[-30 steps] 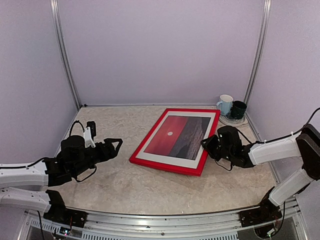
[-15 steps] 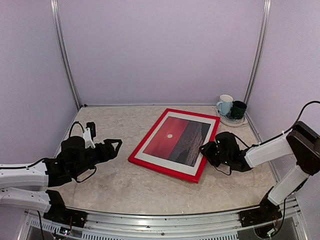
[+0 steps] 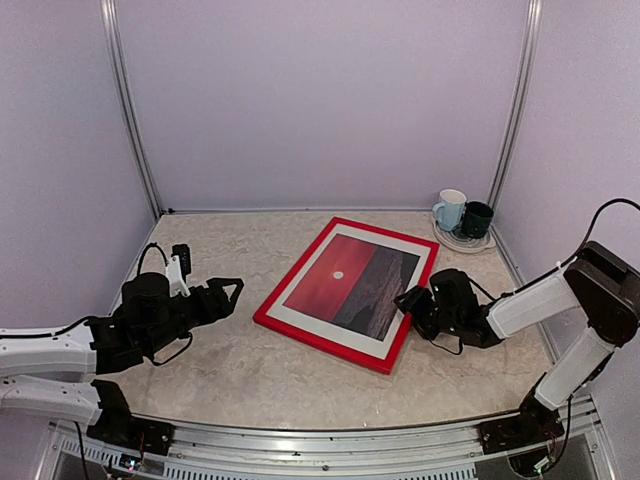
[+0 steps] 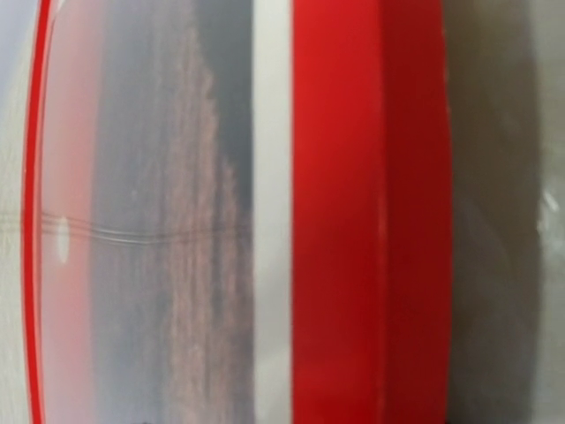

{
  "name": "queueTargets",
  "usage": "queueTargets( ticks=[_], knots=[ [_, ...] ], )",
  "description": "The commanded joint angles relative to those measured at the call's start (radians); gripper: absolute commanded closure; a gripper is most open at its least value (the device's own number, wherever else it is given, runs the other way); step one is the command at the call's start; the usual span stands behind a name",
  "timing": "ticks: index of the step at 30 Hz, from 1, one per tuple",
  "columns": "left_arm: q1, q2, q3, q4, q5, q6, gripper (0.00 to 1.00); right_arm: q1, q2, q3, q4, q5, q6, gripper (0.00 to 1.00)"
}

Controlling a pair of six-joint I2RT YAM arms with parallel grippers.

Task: Put the photo into the frame
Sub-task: Turn over the photo frame.

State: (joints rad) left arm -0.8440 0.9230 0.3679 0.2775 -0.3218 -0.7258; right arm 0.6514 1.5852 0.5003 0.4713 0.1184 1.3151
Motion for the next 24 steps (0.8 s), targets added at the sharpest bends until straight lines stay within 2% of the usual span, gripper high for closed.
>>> queueTargets(
  ticks=[1,24],
  knots=[
    [-0.005,-0.007,-0.009,0.023,-0.011,0.000,0.13,0.010,0.010,-0.014,0.083,-0.026,0.004,0.34],
    [-0.005,-0.003,-0.006,0.022,-0.016,-0.009,0.13,0.261,0.060,0.121,-0.016,-0.008,-0.058,0.28]
  ],
)
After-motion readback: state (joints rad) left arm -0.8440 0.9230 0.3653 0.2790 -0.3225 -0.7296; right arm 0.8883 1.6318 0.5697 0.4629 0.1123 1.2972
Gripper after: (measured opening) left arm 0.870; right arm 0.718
